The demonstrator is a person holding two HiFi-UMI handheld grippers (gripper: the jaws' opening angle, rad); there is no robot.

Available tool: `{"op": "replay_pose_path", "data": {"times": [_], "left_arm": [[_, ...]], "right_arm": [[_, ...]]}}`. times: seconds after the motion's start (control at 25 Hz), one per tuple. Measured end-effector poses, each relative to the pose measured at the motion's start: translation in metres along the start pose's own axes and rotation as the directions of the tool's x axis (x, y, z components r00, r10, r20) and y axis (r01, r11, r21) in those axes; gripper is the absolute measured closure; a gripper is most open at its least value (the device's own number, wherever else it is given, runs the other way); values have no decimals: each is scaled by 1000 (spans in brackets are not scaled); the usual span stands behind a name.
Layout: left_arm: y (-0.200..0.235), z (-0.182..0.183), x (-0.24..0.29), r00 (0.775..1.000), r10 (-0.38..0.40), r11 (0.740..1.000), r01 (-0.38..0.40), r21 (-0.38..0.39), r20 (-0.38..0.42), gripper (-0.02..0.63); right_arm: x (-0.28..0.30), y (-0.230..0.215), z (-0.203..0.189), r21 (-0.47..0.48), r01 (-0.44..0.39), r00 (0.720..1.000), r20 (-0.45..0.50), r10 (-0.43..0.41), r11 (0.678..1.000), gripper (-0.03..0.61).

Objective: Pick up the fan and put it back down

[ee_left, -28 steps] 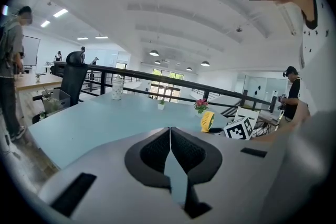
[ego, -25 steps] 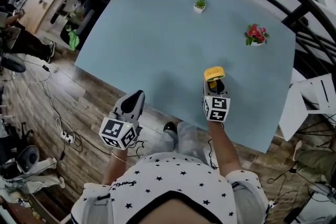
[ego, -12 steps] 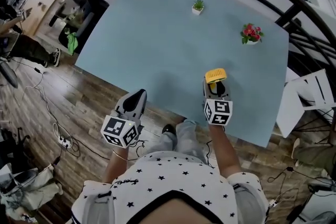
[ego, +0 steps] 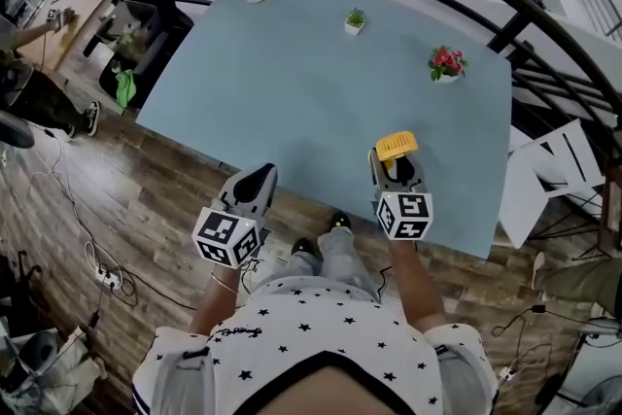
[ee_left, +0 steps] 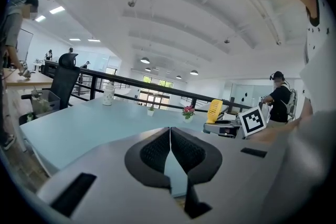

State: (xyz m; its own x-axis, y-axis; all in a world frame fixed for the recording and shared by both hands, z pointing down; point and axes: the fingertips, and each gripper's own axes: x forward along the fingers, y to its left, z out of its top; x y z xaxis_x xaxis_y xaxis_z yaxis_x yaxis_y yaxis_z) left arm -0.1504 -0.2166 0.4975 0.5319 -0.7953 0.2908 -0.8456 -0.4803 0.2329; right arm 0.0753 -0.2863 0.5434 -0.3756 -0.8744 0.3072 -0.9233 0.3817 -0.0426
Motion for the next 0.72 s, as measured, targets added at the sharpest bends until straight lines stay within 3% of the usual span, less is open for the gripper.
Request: {"op": "replay_pose_path", "data": {"times": [0.72], "left_arm": [[-38, 0, -10, 991, -127, 992, 127, 8, 35, 584]], "right_arm": [[-68, 45, 56, -15, -74, 993, 92, 75, 997, 403]]}}
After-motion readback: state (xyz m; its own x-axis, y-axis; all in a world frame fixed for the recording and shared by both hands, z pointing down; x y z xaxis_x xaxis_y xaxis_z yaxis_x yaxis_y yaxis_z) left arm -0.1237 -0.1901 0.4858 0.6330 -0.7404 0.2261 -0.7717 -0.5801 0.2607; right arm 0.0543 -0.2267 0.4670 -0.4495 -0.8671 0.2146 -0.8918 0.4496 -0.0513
